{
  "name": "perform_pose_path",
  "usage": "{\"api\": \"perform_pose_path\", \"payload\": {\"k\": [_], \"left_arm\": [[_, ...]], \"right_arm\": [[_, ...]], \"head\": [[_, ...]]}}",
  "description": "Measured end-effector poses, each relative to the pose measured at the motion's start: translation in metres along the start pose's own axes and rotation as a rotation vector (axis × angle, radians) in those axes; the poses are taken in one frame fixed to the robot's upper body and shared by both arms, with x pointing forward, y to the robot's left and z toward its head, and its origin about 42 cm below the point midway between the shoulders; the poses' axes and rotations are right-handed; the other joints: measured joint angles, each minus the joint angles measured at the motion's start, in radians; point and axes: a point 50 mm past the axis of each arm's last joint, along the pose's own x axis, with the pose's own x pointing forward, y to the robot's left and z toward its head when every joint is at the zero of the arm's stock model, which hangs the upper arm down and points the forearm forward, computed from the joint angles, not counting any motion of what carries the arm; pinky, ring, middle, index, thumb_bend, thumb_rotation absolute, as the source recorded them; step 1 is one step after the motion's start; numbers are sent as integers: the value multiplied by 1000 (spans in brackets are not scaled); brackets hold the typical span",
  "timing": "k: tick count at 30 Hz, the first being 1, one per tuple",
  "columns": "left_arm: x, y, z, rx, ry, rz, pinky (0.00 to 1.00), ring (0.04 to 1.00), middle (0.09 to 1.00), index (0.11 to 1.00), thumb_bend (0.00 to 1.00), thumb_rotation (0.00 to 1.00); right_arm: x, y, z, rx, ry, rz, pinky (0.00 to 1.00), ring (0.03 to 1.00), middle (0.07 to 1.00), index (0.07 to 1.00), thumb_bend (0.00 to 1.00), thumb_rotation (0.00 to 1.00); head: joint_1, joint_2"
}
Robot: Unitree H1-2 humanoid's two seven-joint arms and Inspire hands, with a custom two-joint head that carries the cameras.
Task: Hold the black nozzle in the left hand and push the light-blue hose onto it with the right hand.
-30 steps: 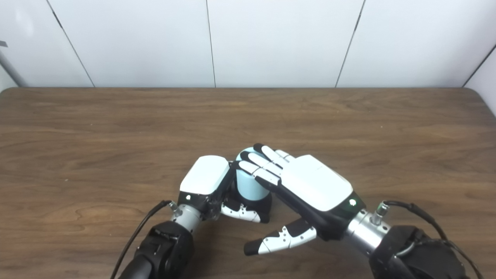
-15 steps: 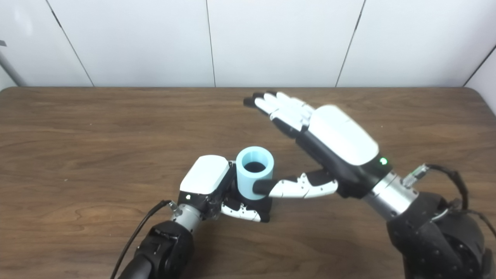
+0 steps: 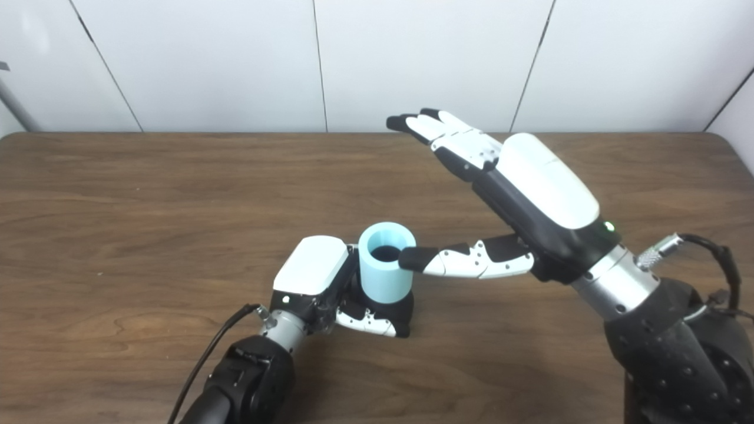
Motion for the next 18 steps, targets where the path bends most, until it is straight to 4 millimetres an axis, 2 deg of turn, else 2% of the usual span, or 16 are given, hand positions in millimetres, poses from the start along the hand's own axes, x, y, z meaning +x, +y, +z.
{"api": "perform_pose_path", "payload": {"k": [4, 5, 6, 7, 10, 13, 18], "left_arm": [[0, 0, -1, 8, -3, 4, 420, 510, 470, 517, 522, 0], [0, 1, -1, 13, -6, 4, 474, 553, 544, 575, 715, 47], [-1, 1, -2, 19, -9, 4, 528, 593, 593, 611, 822, 80], [-1, 1, -3, 28, -15, 4, 623, 647, 643, 653, 891, 115], [-1, 6, -5, 70, -49, -1, 804, 763, 751, 744, 942, 163], [1, 12, -9, 100, -83, -21, 897, 838, 831, 809, 977, 206], [1, 19, -14, 101, -118, -22, 920, 874, 868, 857, 1000, 316]], "right_arm": [[-11, 8, -7, 64, 77, 24, 809, 934, 933, 923, 531, 791], [-14, 10, -9, 70, 98, 32, 805, 929, 934, 928, 537, 827], [-18, 13, -10, 69, 118, 38, 802, 925, 936, 932, 539, 847], [-20, 14, -11, 64, 136, 41, 800, 918, 934, 932, 530, 848], [-24, 17, -13, 59, 174, 49, 834, 929, 944, 948, 524, 849], [-25, 19, -14, 58, 182, 67, 853, 937, 946, 955, 527, 853], [-27, 24, -15, 75, 211, 79, 865, 946, 951, 959, 539, 847]], "head": [[0, 0], [-1, 0], [0, 0], [0, 0], [0, -2], [0, -3], [-6, -2]]}}
